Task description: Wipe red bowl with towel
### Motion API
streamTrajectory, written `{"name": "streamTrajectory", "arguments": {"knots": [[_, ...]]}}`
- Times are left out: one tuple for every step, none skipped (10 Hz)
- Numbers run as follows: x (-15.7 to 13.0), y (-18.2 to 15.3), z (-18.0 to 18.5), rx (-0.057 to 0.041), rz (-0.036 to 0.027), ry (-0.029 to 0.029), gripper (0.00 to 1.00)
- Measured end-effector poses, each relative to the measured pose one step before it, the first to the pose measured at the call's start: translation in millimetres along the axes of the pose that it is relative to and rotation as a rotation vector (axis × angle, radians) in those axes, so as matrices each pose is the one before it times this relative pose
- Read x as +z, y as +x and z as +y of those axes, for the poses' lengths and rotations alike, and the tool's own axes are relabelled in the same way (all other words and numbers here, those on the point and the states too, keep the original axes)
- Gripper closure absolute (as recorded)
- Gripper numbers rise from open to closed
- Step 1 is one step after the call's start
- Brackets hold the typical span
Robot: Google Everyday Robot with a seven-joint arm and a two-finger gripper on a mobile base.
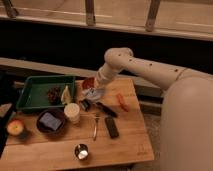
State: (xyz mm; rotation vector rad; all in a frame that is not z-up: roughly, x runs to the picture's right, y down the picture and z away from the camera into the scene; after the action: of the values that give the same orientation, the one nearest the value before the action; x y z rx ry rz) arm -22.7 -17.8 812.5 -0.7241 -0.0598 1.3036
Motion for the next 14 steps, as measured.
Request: {"name": "streamTrajectory", "arguments": {"knots": [[0.17, -0.18, 0.60, 0.00002, -0.00195, -0.00267, 1.00], [1.48, -0.72, 3.16, -0.00406, 0.00149, -0.00277, 1.00], [-0.41, -0.03, -0.11, 0.00003, -0.00040, 0.00034, 1.00], [0.10, 0.61, -0.77, 0.00077, 0.00046, 0.00060, 1.00], [0.16, -0.03, -1.19, 0.00321, -0.00468, 0.00464, 1.00], [3.62, -4.45, -1.44, 0.00467, -0.01417, 0.01204, 1.00], [6.28, -9.49, -4.92, 0.00276, -0.01024, 0.01177, 1.00], [3.79, -10.95, -3.74, 0.00127, -0.01051, 0.00712, 1.00], [5.70, -18.18, -7.49, 0.00299, -0.01607, 0.01408, 1.00], [3.90, -11.78, -3.12, -0.00098, -0.01150, 0.00912, 1.00], [4.44, -15.19, -3.86, -0.00326, -0.01735, 0.01384, 1.00], [2.71, -12.42, -6.14, 0.00050, -0.01635, 0.01723, 1.00], [4.17, -10.95, -7.07, 0.00137, -0.01391, 0.02080, 1.00], [3.18, -4.09, -2.20, 0.00172, -0.00612, 0.00795, 1.00]]}}
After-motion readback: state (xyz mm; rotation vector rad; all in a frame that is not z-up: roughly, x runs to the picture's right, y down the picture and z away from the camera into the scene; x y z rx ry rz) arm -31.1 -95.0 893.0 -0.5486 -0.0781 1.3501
